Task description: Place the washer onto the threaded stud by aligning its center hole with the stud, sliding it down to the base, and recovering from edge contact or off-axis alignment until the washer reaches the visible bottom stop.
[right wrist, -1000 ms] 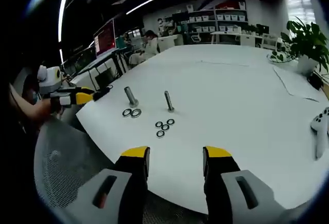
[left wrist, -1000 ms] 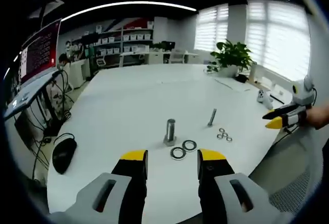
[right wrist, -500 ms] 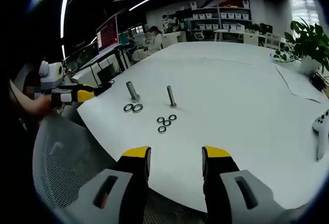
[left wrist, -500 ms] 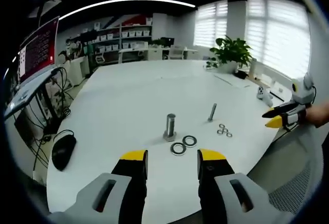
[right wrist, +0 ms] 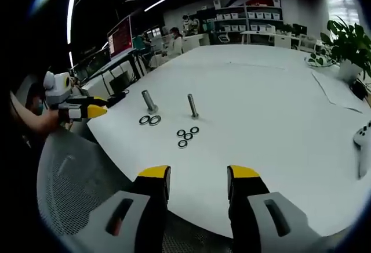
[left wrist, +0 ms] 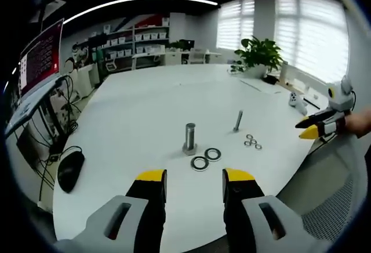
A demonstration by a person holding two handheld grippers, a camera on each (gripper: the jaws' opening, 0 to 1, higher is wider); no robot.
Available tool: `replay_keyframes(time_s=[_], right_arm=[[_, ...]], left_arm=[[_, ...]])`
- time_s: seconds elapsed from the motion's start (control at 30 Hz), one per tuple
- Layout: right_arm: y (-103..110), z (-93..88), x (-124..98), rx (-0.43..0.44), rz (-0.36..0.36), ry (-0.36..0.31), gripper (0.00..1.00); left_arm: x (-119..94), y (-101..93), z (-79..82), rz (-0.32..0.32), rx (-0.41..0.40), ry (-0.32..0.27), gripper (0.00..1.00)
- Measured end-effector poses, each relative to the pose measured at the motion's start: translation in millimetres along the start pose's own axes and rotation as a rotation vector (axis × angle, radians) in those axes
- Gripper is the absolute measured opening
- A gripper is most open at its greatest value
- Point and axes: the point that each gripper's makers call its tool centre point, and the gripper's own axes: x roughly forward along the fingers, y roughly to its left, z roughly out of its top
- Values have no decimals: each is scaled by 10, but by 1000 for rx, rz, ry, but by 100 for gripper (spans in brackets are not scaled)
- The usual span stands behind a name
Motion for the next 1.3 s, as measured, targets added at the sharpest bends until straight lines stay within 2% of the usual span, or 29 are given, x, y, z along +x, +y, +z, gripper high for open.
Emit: replay_keyframes(time_s=[0.43, 0.57, 1.3], right_arm=[[12, -35, 15, -18, 6, 12, 40], [31, -28, 15, -18, 16, 5, 38], [58, -56, 32, -17, 37, 20, 38]], left_arm=[[32, -44, -104, -24, -6, 40, 31], [39, -41, -126, -26, -22, 49, 31], [85, -57, -308, -21, -5, 147, 32]])
